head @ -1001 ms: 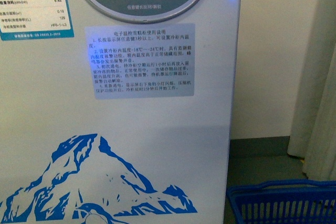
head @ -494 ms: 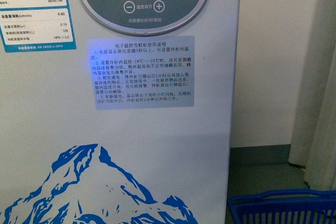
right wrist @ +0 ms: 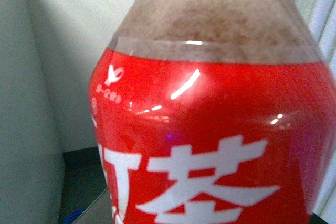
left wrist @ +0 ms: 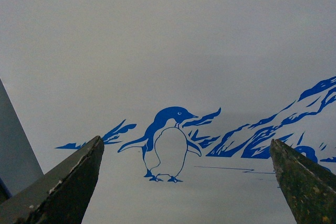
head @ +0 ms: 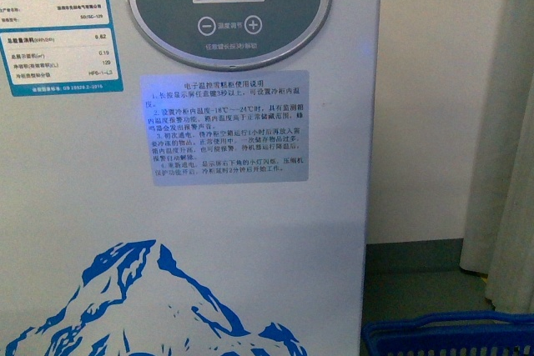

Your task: Put drink in fridge

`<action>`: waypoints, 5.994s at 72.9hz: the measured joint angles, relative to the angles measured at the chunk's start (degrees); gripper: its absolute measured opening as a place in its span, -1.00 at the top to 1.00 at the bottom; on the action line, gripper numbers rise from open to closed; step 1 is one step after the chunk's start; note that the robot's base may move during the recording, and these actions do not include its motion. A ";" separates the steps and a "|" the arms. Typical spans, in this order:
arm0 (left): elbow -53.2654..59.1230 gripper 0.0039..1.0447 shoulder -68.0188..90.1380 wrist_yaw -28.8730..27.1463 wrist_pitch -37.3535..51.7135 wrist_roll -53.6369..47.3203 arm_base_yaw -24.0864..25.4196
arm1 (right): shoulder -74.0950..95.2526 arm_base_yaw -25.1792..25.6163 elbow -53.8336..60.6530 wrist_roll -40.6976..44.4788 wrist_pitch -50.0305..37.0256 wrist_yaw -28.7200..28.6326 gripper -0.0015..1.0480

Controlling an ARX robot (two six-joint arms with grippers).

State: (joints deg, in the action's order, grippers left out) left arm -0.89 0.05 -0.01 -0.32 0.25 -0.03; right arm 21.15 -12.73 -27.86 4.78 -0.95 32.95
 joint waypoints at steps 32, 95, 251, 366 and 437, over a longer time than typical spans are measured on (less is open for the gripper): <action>0.00 -0.85 0.00 0.00 0.00 0.00 0.00 | -0.07 0.00 0.00 -0.02 0.00 -0.11 0.31; 0.00 -0.85 -0.02 0.00 0.00 0.00 0.00 | -0.15 0.00 0.31 -0.22 0.02 -0.11 0.31; -32.20 -0.85 69.16 47.19 31.74 -18.64 2.97 | -0.15 0.15 0.28 -0.39 0.00 -0.11 0.31; -69.44 -0.85 103.10 61.02 -21.31 -106.16 13.99 | -0.15 0.15 0.28 -0.39 0.00 -0.13 0.31; -71.67 -0.85 101.31 21.31 34.27 -33.27 2.99 | -0.15 0.15 0.28 -0.39 0.00 -0.09 0.31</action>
State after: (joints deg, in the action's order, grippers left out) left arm -72.55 101.36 21.30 33.95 -33.01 2.96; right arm 20.99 -12.58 -27.57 4.38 -0.95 32.86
